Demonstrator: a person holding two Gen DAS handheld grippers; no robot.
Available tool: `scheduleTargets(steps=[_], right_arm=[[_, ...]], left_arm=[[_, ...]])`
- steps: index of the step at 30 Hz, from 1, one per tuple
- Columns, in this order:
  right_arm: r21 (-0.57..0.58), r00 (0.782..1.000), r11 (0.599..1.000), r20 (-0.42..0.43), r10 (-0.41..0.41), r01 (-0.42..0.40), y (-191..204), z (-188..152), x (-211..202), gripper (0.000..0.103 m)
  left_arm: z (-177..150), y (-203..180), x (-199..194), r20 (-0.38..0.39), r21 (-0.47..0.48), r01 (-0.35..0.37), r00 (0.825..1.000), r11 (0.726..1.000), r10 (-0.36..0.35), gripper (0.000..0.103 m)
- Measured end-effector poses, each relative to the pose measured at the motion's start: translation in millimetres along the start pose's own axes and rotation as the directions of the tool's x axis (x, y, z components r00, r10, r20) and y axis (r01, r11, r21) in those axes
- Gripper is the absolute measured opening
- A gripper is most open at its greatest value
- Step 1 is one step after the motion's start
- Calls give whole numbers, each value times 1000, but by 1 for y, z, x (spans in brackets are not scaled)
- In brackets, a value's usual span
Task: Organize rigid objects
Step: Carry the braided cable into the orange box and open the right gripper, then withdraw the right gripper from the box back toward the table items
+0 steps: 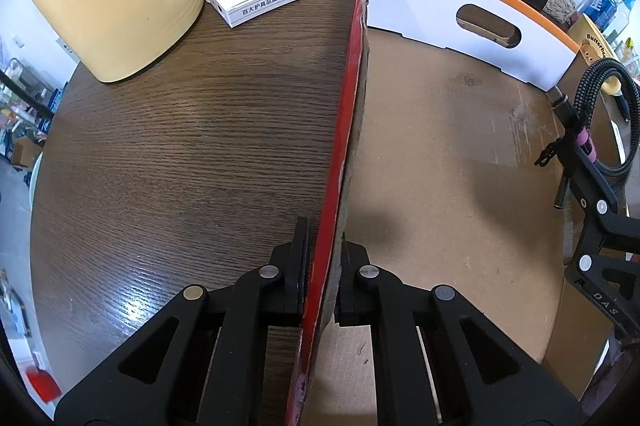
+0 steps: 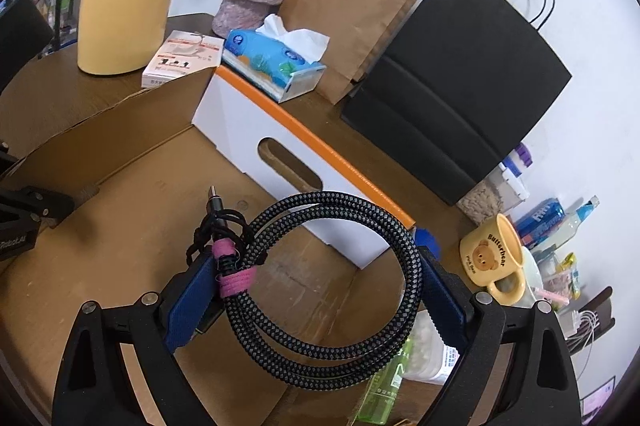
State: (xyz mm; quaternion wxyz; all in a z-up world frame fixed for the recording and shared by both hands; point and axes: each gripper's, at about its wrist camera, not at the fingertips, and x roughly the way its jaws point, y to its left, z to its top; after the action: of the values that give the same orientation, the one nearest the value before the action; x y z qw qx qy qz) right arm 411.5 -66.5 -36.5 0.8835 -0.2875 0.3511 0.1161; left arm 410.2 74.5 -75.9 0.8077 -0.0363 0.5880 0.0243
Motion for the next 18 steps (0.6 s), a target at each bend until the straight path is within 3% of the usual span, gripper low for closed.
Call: scheduleTargets(steps=[18], right_arm=[[-5, 1000, 1000, 3, -7, 7, 0, 1, -2, 97]], left_arm=[[-2, 2, -2, 0, -1, 2, 1000, 1000, -2, 6]])
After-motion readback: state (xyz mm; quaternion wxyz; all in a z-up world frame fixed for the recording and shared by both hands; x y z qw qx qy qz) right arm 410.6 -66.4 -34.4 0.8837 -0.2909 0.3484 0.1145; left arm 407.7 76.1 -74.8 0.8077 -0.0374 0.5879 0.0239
